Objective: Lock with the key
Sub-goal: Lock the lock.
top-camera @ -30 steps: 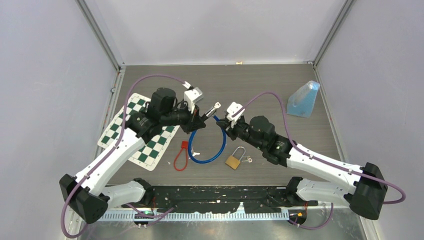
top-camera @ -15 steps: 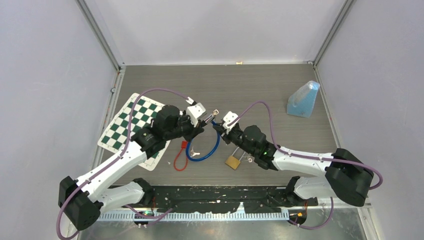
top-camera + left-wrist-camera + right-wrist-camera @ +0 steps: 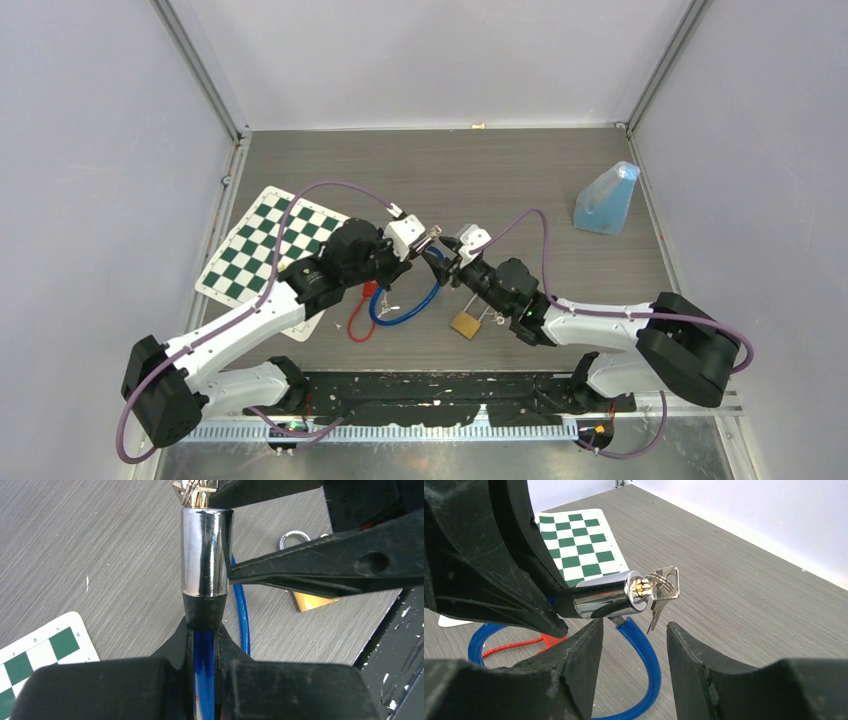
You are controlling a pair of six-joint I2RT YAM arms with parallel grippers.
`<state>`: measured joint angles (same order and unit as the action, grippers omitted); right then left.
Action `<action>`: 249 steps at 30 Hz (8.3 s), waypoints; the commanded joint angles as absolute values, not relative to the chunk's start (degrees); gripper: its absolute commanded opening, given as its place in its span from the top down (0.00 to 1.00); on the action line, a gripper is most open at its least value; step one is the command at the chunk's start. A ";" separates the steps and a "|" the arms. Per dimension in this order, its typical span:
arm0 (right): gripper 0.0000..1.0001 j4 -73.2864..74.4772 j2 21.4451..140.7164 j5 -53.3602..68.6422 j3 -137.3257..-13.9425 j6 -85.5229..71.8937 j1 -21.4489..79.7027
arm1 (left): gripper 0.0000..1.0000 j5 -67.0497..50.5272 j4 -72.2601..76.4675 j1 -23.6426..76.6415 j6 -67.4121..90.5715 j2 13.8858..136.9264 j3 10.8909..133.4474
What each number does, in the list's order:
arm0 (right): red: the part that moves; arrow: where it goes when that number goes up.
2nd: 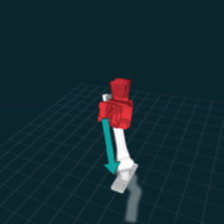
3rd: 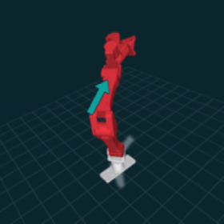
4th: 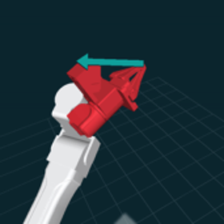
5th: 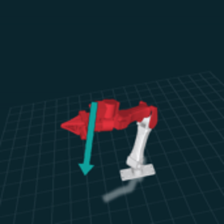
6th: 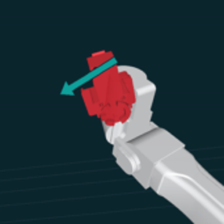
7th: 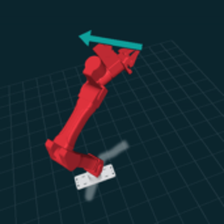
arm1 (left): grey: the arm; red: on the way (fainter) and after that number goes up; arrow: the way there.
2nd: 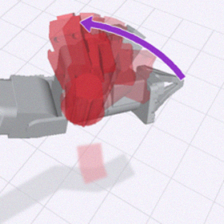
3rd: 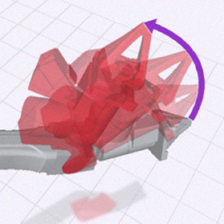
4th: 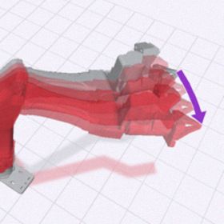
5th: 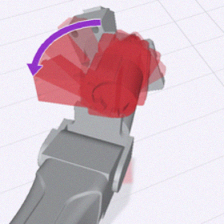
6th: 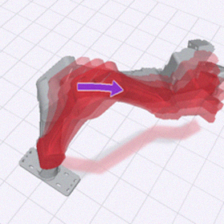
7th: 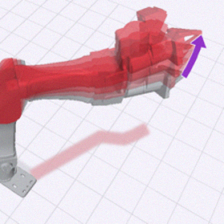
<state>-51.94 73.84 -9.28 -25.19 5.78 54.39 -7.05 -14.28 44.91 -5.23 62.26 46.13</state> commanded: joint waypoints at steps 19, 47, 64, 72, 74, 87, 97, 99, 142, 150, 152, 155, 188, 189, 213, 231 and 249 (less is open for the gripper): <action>0.34 -50.38 79.13 -10.01 -27.68 10.83 54.18 | 1.00 -8.57 -22.14 45.26 -5.15 63.56 51.28; 0.95 -27.58 56.43 9.50 -38.58 13.55 53.59 | 1.00 -21.21 -34.68 43.07 1.78 68.57 62.06; 0.95 4.91 52.30 14.80 -58.33 4.14 53.57 | 1.00 -20.79 -36.35 39.23 8.07 65.01 68.85; 0.95 3.22 50.67 17.83 -57.65 5.63 53.65 | 1.00 -34.25 -33.73 36.44 11.60 65.24 70.88; 0.95 2.81 51.06 18.06 -57.64 5.85 53.62 | 1.00 -36.78 -33.34 36.52 11.34 65.15 71.15; 0.95 -14.80 53.44 6.67 -47.76 7.03 53.62 | 1.00 -36.59 -33.35 37.38 0.23 61.94 65.06; 0.95 -56.76 66.14 3.62 -29.17 9.42 53.63 | 1.00 -19.27 -29.22 42.99 -8.09 61.48 56.51; 0.95 -64.16 69.29 3.14 -26.43 9.79 53.57 | 1.00 -16.67 -28.08 44.12 -8.95 62.19 54.74; 0.36 -6.36 60.03 22.06 -46.75 -28.11 37.80 | 1.00 -5.48 -27.21 48.73 -12.53 61.18 51.52; 0.40 -5.36 62.18 25.92 -47.10 -25.76 37.71 | 1.00 -5.69 -26.37 49.38 -14.79 60.06 50.28; 0.46 -5.52 62.64 27.86 -47.22 -25.65 37.66 | 1.00 -5.55 -25.72 49.48 -15.52 59.38 49.42; 0.62 -6.16 62.49 29.29 -46.91 -25.85 37.57 | 1.00 -5.67 -24.71 49.48 -16.88 57.93 48.21; 0.82 -19.33 62.74 35.29 -41.13 -21.94 36.32 | 1.00 -11.81 -20.72 49.92 -22.25 51.57 43.78; 0.76 -18.92 62.31 35.09 -41.00 -22.04 36.35 | 1.00 -11.71 -20.76 49.92 -22.24 51.73 43.84; 0.65 -11.56 58.89 34.72 -40.20 -21.64 36.43 | 1.00 -10.11 -22.57 49.92 -21.62 53.43 45.09; 0.95 -27.21 57.02 35.67 -31.33 -8.40 37.03 | 1.00 -11.38 -22.00 49.92 -22.58 53.65 45.64; 0.95 -28.92 55.85 53.68 -30.77 34.45 36.98 | 1.00 -18.66 -28.59 49.92 -25.34 55.93 49.12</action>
<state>-32.82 55.88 46.94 -27.51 20.32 37.26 -13.98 -25.47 49.84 -23.81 55.05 46.15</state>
